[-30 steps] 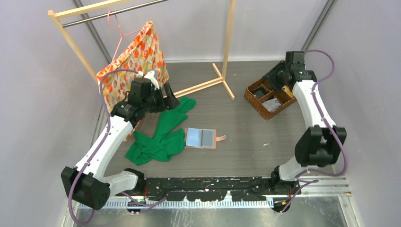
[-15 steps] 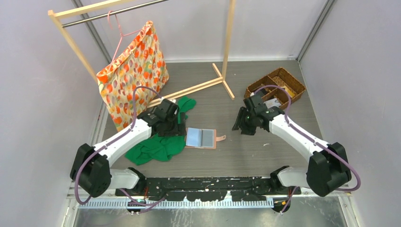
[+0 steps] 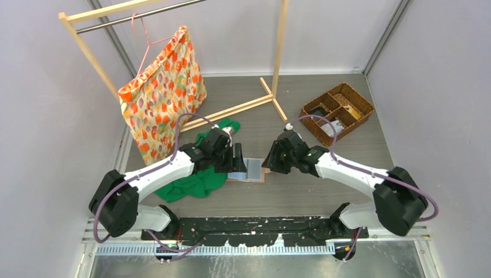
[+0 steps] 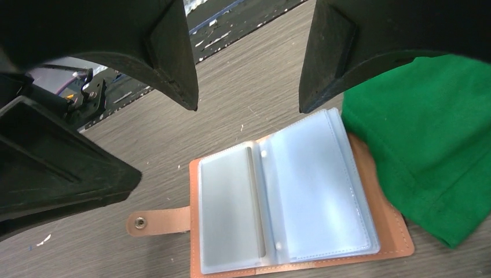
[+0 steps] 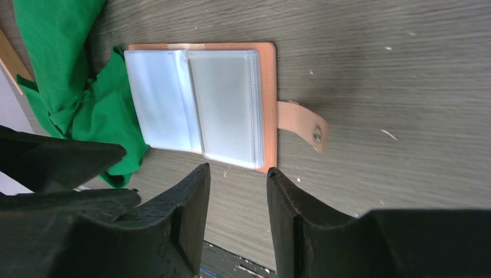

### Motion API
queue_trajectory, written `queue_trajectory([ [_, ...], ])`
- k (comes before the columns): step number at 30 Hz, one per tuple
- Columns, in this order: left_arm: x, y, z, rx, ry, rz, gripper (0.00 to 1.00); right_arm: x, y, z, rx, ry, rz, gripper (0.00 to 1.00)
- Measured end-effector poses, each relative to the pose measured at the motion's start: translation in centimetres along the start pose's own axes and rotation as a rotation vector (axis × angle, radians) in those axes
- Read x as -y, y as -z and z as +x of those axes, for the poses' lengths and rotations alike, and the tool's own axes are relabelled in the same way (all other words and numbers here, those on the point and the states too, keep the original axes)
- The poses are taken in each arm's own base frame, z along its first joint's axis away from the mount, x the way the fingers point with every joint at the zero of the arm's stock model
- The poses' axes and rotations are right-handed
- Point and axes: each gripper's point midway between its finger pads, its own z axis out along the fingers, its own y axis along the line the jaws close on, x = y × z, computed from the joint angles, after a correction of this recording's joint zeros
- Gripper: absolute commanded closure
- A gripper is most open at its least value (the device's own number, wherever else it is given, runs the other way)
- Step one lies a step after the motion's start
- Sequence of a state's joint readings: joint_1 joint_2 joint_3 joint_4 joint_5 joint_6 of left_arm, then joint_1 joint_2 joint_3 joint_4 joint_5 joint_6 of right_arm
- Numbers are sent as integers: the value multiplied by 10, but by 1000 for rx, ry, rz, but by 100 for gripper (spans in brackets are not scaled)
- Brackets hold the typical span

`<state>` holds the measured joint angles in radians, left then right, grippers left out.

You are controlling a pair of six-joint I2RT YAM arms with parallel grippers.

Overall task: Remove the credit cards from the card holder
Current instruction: Remove the credit card from the card holder.

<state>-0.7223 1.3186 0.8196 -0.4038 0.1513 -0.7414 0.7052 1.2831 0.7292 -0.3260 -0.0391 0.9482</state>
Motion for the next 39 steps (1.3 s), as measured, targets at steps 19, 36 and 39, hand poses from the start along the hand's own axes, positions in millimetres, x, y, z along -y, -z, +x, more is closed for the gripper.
queue_trajectory([
  [19,-12,-29,4,50,90,13,40,-4,-71,10,-30,-95,-42,73],
  [36,-40,-31,1,66,198,4,38,-1,-54,5,33,-97,-79,73],
  [39,-41,-42,3,31,220,22,39,-5,-51,0,56,-98,-93,73],
])
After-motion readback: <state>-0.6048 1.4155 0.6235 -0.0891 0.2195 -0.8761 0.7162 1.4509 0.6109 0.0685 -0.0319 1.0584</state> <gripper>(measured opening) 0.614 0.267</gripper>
